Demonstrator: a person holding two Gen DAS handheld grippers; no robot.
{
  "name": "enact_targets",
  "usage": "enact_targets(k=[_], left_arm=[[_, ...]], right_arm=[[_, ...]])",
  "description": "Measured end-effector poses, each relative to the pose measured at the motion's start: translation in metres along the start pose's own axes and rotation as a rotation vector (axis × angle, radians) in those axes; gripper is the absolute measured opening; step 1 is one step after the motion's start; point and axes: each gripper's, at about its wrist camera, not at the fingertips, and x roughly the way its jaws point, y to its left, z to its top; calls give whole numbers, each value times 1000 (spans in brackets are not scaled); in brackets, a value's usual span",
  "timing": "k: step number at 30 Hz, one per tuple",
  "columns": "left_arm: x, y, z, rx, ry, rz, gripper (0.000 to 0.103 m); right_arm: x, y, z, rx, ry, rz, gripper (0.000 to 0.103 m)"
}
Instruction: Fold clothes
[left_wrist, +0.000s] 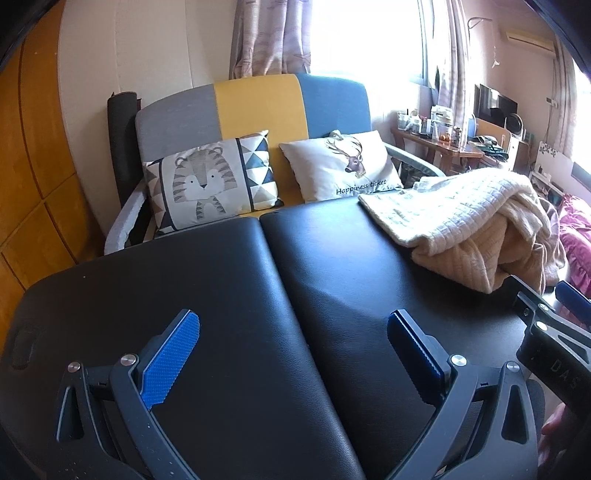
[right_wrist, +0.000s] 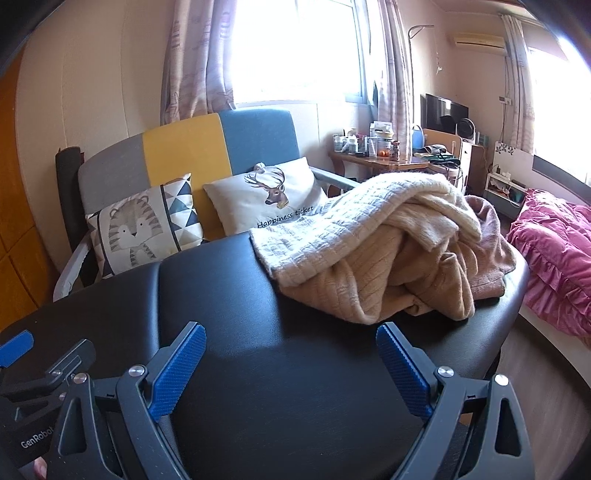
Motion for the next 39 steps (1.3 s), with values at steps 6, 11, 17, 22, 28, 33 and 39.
enact_targets(k=[6,11,17,22,28,33,39], left_arm=[[4,-3,-2,4,18,-8,103],[8,-5,-2,10,34,-8,103],[11,-3,-2,10,59,-8,103],[13,0,-3,-3,73,-8,103],[15,0,-3,-7,91,-6,103],[15,0,-4,-5,97,-7,103],[18,-2,-5,0,109,-10,103]], right_arm=[[2,-7,-2,14,12,-13,96],[4,-12,0,21,10,-27,96],[6,-12,2,15,9,-31,96],[9,-11,-1,12,15,-36,96],[12,-11,-2,12,23,-43,96],[14,-14,-2,16,23,-54,96],[18,-18,-2,22,32,-67,96]])
